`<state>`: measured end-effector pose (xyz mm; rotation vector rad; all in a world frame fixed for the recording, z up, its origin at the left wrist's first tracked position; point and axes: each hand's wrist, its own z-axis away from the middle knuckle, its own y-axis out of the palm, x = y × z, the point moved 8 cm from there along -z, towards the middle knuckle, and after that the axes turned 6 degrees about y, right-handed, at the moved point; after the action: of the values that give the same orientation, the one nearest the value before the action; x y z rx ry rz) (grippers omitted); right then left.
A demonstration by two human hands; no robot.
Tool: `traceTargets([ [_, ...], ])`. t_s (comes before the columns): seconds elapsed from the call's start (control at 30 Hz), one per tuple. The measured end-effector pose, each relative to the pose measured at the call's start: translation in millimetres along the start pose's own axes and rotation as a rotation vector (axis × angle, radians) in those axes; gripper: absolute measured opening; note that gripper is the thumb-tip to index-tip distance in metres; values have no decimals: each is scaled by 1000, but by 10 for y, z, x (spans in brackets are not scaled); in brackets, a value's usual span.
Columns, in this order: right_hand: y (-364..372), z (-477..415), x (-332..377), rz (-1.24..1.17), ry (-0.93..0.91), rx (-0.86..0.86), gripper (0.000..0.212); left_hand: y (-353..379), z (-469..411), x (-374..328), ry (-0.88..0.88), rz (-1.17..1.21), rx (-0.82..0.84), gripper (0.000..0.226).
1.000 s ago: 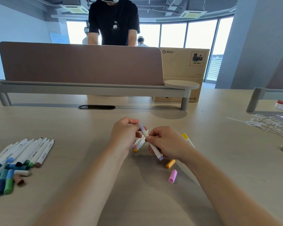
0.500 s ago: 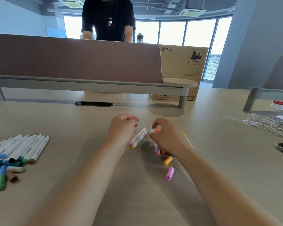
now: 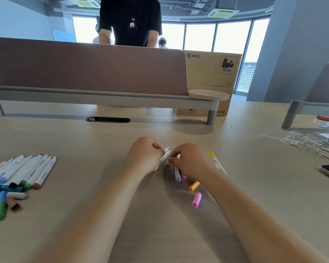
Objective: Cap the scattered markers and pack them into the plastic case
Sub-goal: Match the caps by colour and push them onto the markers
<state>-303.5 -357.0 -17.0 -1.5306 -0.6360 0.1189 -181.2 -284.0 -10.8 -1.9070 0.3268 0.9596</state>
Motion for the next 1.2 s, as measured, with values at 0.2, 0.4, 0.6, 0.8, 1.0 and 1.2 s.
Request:
traceTargets([
  [0.2,-103,-26,-106,-76,-43,-45,13,31,-8,-6,48,-263,3,9],
  [0.4,-210,62,-197,-13,-127,150,2,137,-34,60,101,-484,68,18],
  [0.6,-175,107,-258,-10,-138,223,19,201,-41,92,90,-547,88,21],
  [0.8,-198,209,-273,37,-190,338,13,40,-7,55,9,-377,19,35],
  [1.0,-180,306,-263,144,-236,400,16,-32,0,-17,-1,-12,-21,28],
  [1.2,-119,343,-204,192,-246,392,30,-39,-19,56,-54,200,-50,23],
])
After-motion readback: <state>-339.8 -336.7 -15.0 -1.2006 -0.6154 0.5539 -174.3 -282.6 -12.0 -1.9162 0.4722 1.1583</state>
